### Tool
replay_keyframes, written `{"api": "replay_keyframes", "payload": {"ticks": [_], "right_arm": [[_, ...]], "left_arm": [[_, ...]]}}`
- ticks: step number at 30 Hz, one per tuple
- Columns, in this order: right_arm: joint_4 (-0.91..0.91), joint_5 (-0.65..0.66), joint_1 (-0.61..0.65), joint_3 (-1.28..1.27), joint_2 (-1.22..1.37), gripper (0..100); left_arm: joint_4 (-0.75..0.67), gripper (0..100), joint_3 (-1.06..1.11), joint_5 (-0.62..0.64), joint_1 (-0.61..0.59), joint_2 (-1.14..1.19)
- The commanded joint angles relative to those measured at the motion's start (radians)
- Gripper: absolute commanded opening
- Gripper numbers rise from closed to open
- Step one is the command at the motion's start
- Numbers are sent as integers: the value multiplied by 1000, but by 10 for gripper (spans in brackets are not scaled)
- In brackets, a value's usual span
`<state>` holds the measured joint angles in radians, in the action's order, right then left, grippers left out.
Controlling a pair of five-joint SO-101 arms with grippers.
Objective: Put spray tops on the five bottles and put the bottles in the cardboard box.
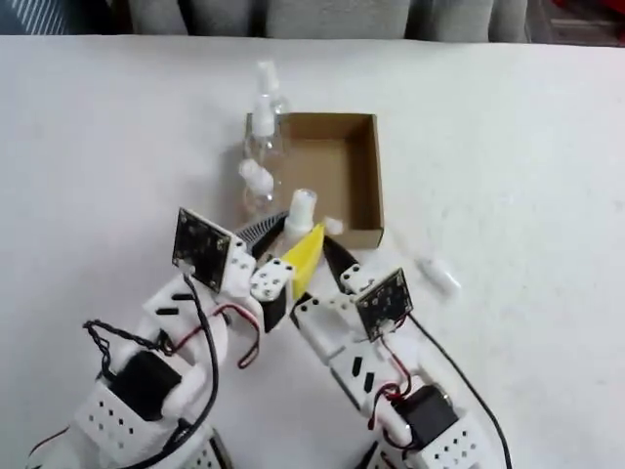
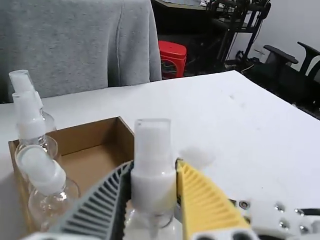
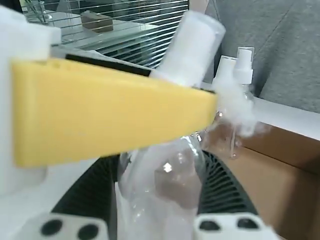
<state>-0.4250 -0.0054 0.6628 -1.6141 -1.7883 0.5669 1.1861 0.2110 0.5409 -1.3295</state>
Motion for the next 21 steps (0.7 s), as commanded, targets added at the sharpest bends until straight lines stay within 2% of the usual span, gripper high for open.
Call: {"api": "replay_keyframes", "payload": {"ticks": [1, 5, 8, 15, 21], "right_arm": [[-2, -9, -5, 12, -12, 15], [-2, -9, -7, 12, -12, 15], [-2, -9, -27, 12, -12, 15], [-2, -9, -36, 12, -12, 15], [-1, -9, -38, 12, -12, 15]], "left_arm": [[-21, 133, -6, -2, 2, -19], [25, 293, -14, -2, 2, -19], [54, 351, -14, -2, 2, -21], [95, 361, -37, -2, -47, -28], [264, 358, -123, -2, -58, -176]]}}
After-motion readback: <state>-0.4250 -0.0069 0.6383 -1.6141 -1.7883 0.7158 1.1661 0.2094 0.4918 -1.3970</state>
